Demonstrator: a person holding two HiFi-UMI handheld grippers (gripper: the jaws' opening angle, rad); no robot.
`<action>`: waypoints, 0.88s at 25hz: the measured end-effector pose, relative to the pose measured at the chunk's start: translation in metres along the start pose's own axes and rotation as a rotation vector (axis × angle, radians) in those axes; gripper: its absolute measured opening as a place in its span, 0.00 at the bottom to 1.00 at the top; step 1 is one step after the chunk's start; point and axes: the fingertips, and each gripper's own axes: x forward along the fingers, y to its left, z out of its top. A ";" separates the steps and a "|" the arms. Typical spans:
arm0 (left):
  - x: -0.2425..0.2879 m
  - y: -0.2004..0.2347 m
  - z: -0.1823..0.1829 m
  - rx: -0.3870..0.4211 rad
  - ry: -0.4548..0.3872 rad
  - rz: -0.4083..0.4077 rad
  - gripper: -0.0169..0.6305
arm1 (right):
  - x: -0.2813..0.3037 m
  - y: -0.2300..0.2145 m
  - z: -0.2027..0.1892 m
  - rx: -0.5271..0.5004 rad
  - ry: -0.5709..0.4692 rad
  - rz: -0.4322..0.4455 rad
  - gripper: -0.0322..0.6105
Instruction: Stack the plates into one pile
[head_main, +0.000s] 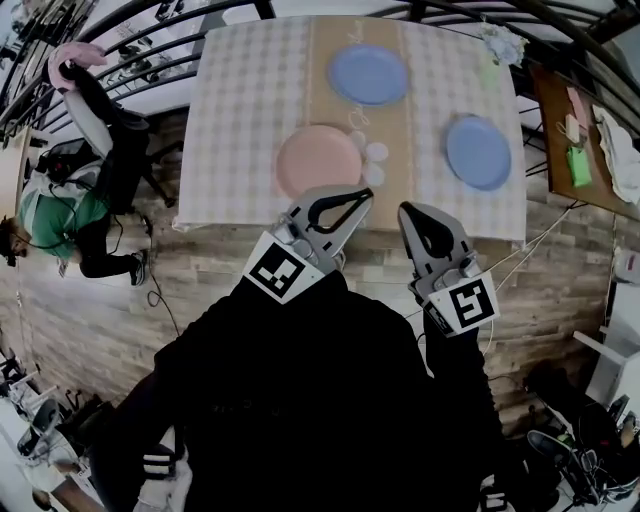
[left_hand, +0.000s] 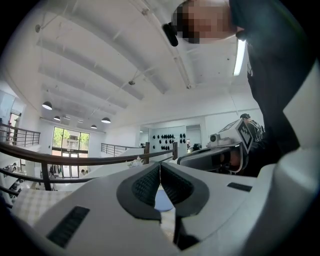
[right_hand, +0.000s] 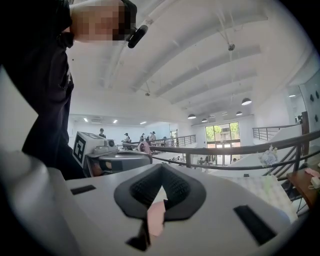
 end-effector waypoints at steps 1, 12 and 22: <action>0.004 0.011 0.000 -0.005 0.001 -0.001 0.06 | 0.011 -0.006 0.000 0.001 0.007 -0.001 0.06; 0.040 0.108 -0.006 -0.047 -0.002 -0.007 0.06 | 0.091 -0.063 0.002 0.018 0.056 -0.027 0.06; 0.070 0.137 -0.017 -0.056 -0.012 0.078 0.06 | 0.113 -0.110 -0.021 0.018 0.106 0.036 0.06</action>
